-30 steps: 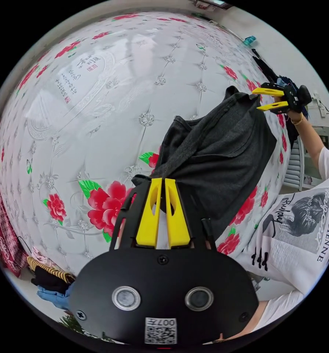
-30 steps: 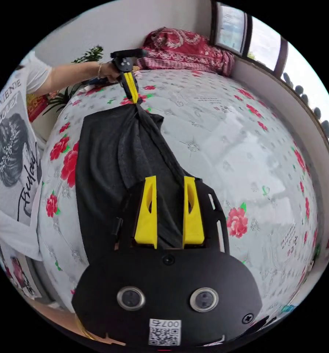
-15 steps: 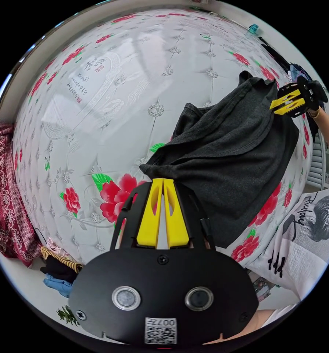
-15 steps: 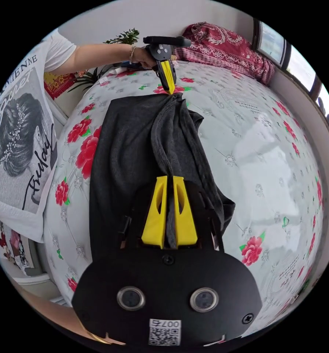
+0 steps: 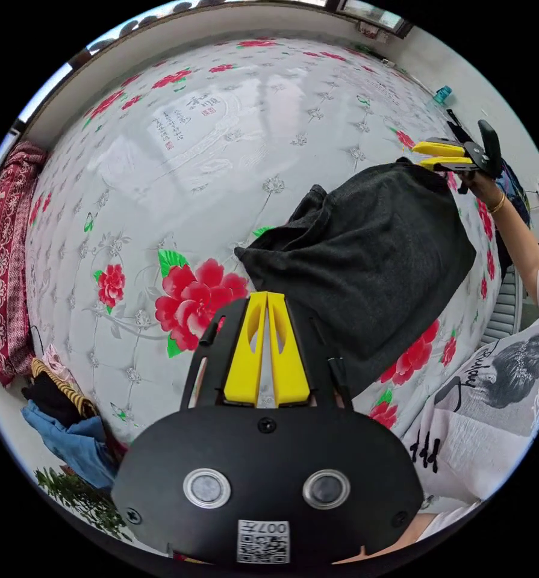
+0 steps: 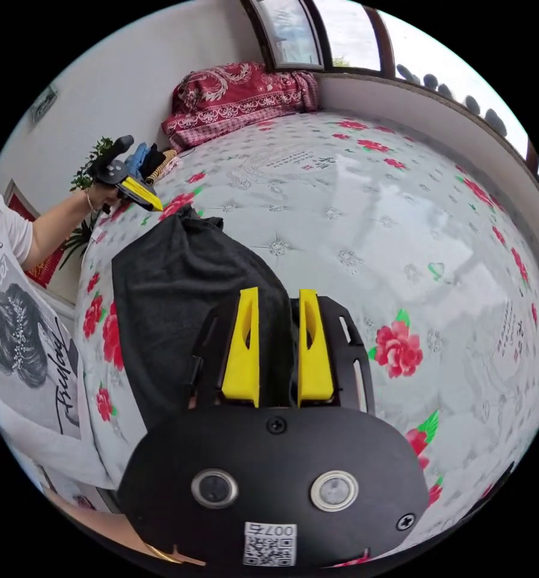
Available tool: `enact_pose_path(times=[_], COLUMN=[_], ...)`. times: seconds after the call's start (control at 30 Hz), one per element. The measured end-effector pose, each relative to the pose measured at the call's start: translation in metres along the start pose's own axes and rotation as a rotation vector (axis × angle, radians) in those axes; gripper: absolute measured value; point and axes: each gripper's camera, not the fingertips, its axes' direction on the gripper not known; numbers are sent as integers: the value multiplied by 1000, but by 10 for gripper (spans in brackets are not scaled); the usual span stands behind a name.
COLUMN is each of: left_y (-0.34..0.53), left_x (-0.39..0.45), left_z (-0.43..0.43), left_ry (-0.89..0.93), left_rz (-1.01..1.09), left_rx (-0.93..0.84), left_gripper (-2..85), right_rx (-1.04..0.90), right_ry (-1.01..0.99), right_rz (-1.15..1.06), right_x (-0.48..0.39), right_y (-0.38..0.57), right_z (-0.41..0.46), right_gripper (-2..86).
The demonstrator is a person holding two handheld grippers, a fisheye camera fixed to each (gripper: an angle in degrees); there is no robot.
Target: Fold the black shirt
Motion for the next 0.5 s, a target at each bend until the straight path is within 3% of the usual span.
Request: enact_pose_path(times=[0.1,0.27,0.4,0.5], left_y=[55,144,163,156], left_x=[2,8,16,17], left_z=[10,33,45,60], left_ry=[87,304,400,366], left_rz=[-81,-182,-144,-107], left_rx=[51,114,168,136], left_gripper=[-6,45,78,86], right_rx=[61,-80,-146,-120], right_ry=[17,-27,-50,-133], right_rz=[105,329,367,426], right_x=[-15,-42,-52,-41], right_y=[65,181,211,221], right_z=[-40,-57,-49,-40], right_gripper=[66,79,80,72])
